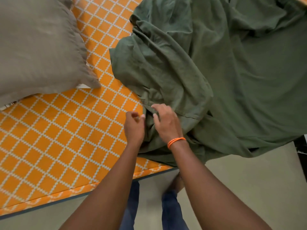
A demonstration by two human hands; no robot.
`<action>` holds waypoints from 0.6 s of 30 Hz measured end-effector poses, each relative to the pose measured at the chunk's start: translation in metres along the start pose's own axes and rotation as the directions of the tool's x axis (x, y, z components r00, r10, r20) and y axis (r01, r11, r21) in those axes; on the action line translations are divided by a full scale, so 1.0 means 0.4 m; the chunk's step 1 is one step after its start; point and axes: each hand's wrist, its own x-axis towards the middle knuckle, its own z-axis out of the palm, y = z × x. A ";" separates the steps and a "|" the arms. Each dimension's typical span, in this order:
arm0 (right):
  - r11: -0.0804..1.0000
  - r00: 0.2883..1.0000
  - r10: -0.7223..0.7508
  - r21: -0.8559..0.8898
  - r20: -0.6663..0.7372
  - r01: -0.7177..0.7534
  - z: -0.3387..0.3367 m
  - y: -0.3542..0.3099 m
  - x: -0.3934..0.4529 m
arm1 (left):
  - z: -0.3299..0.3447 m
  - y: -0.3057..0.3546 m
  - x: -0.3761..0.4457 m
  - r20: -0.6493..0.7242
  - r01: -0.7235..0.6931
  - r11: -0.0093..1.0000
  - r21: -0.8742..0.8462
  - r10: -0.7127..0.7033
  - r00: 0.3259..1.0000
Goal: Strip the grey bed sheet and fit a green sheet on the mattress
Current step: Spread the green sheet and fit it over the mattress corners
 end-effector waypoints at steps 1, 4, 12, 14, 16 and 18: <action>0.996 0.994 0.073 -0.048 0.083 -0.070 0.035 -0.005 -0.009 | 0.014 0.016 0.015 0.084 0.081 0.989 -0.120 -0.071 0.994; 0.956 0.962 0.253 -0.181 0.099 -0.232 0.095 0.007 -0.008 | 0.053 0.039 0.058 0.235 0.332 0.892 -0.306 -0.267 0.935; 0.917 0.909 0.398 -0.058 0.122 -0.394 0.061 -0.006 0.088 | 0.038 0.040 0.027 0.457 0.518 0.700 -0.491 -0.299 0.838; 0.903 0.885 0.423 -0.009 0.192 -0.430 0.029 0.000 0.105 | 0.036 0.026 0.031 0.496 0.567 0.616 -0.547 -0.307 0.812; 0.824 0.837 0.448 0.218 0.315 -0.523 -0.017 0.010 0.122 | 0.035 0.036 0.034 0.529 0.602 0.574 -0.555 -0.314 0.788; 0.580 0.844 0.419 0.616 0.336 -0.533 -0.071 0.011 0.132 | 0.041 0.069 0.030 0.602 0.635 0.604 -0.482 -0.299 0.741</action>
